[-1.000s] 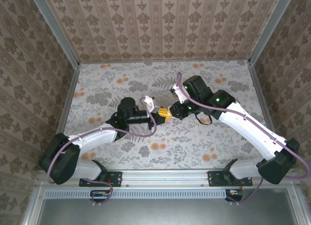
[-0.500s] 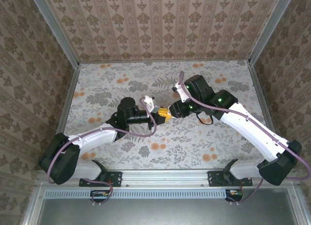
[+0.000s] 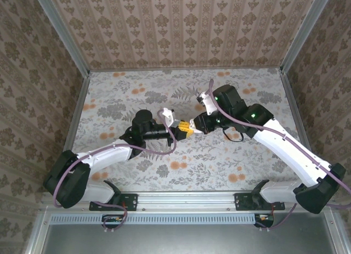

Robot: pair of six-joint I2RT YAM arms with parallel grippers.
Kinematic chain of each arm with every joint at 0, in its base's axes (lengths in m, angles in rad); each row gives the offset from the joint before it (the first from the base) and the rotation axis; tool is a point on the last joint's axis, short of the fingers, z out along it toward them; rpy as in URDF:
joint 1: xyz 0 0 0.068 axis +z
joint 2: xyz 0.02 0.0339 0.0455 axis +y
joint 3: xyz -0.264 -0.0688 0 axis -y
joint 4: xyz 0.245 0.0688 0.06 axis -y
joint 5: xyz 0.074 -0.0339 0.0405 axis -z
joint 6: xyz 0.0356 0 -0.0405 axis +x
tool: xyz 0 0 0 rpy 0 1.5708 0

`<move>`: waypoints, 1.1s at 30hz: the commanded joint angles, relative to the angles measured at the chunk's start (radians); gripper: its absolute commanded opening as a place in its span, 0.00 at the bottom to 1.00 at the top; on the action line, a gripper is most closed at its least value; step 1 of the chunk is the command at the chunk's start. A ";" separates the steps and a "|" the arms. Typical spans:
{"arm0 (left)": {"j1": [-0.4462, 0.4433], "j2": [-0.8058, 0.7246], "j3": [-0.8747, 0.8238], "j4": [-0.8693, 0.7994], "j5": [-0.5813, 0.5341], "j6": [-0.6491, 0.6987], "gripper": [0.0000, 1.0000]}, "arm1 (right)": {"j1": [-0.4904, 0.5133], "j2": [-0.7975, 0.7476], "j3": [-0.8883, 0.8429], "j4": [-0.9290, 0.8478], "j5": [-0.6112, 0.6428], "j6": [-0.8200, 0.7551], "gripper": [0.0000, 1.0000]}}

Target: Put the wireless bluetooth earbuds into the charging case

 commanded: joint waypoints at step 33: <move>-0.003 -0.055 -0.025 0.116 0.027 0.073 0.00 | -0.308 0.115 -0.184 0.384 -0.613 0.383 0.30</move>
